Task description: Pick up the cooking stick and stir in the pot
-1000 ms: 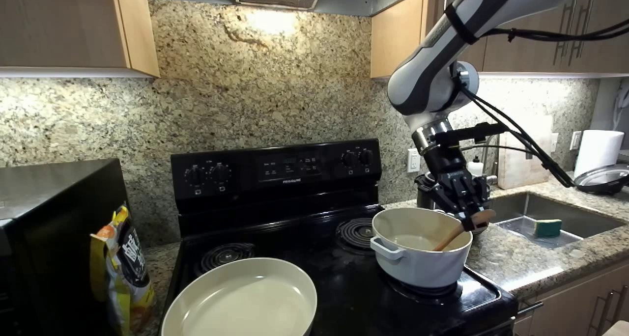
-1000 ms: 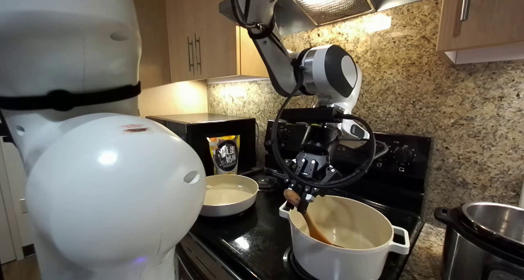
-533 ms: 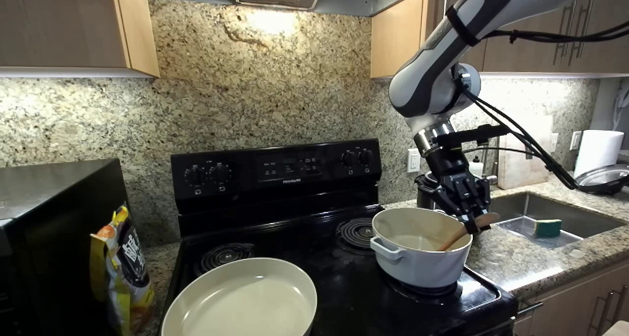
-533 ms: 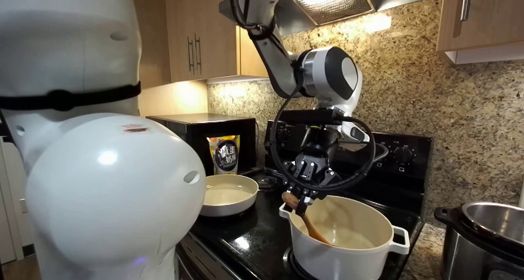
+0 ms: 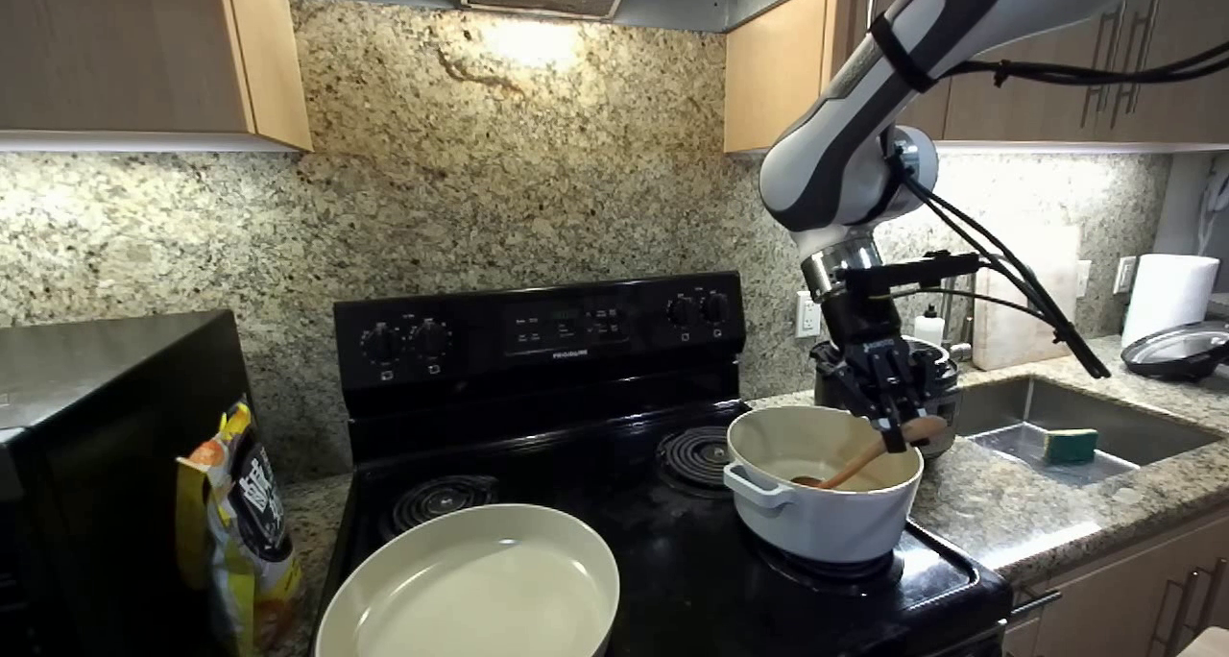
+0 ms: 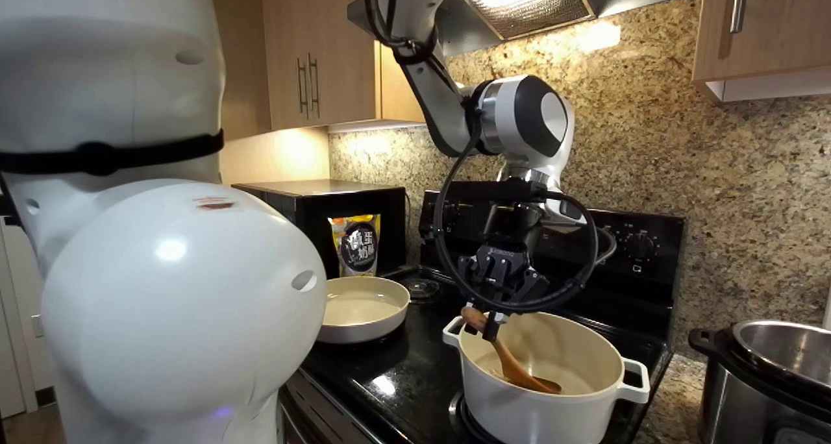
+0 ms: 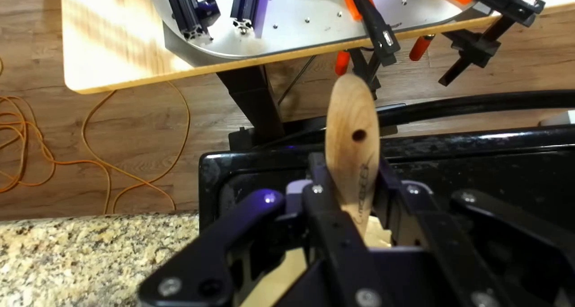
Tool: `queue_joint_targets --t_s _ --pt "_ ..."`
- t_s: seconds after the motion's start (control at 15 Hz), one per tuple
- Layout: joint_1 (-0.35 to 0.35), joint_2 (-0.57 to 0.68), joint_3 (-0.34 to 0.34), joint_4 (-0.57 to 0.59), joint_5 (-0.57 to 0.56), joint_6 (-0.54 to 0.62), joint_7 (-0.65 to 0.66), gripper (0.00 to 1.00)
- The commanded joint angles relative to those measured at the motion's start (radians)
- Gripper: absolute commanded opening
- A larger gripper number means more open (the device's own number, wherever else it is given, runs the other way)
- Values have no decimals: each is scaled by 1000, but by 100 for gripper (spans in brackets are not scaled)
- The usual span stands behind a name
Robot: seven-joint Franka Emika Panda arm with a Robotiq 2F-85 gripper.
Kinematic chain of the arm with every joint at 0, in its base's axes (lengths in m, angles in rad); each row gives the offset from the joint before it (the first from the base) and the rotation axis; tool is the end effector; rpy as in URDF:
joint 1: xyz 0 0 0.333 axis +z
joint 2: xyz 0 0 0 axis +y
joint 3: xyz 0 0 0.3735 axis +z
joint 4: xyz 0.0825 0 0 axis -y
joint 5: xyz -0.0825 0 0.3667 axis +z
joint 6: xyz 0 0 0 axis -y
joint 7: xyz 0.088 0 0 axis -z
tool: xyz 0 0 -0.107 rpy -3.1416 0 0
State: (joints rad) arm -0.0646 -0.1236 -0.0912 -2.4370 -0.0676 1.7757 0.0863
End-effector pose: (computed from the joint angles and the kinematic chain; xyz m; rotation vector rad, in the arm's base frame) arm 0.3771 -0.0655 0.3895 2.9823 -0.3087 -0.8285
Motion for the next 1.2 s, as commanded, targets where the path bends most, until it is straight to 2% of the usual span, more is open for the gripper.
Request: queue_joint_targets --t_s 0.0,0.53,0.8,1.13 --pt "-2 4 10 -6 23 55 3 8" --pt "-25 24 -5 1 -25 122 57 8" --pt "-37 0 -10 -18 -53 108 61 8" --pt "-18 -11 4 -37 -29 59 23 8"
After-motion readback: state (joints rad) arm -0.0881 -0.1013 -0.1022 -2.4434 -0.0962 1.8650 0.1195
